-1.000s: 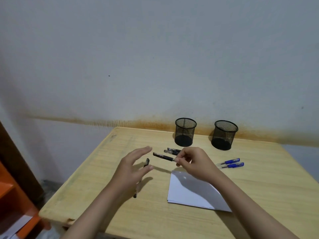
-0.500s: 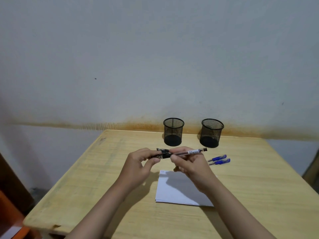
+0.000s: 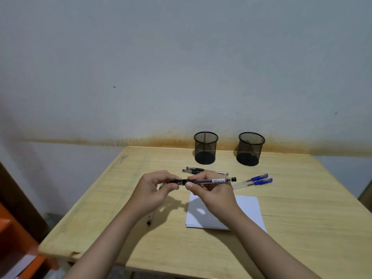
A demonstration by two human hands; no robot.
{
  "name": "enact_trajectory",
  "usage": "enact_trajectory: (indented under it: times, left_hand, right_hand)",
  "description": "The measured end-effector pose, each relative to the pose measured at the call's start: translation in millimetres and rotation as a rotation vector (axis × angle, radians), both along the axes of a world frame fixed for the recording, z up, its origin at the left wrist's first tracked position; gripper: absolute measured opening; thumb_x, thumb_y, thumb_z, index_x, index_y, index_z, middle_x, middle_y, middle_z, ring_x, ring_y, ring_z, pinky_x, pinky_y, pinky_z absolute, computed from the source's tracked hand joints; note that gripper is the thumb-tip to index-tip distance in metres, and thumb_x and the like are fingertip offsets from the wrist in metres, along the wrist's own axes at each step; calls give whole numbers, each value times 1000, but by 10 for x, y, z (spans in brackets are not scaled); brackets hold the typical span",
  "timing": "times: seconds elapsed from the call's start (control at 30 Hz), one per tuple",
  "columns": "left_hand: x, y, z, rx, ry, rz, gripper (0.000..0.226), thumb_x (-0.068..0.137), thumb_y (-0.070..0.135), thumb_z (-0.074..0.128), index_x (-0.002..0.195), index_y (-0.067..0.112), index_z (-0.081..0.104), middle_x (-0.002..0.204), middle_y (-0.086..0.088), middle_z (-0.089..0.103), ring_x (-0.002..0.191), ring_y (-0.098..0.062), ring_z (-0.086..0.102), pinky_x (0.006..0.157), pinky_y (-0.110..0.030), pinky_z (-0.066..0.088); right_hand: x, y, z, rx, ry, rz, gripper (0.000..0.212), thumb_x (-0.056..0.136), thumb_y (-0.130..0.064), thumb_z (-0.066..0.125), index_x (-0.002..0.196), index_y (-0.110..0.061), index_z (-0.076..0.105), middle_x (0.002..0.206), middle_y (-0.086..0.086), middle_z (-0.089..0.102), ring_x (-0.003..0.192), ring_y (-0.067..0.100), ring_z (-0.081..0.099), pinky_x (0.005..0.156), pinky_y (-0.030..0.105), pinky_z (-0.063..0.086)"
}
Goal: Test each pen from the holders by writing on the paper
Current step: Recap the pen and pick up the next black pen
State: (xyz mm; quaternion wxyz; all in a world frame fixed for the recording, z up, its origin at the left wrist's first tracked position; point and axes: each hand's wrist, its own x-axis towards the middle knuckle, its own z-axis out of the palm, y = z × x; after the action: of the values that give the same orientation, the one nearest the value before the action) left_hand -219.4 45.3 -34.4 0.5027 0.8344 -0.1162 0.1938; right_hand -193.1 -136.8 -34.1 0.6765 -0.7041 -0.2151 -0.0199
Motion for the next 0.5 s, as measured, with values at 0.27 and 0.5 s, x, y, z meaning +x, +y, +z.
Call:
enact_trajectory:
  times: [0.27,0.5]
  left_hand:
    - [-39,95,-73,-9,4,-9,18,74,12,65,82,25,74,74,5,71,74,-12,65,70,-25,49]
    - [-150,845,-384,-292,104,458,28,83,-3,61,75,21,73,78,-6,70,82,-33,67,69,-27,53]
  right_hand:
    - [-88,123,-80,-36,-53,-55,15,78,-9,76,76,-23,70,66,-18,69,71,-8,64,63,6,45]
    - [-29,-254,250,181,-128,-239,18,80,0,70,75,-17,66,62,-7,70,64,7,66,65,20,54]
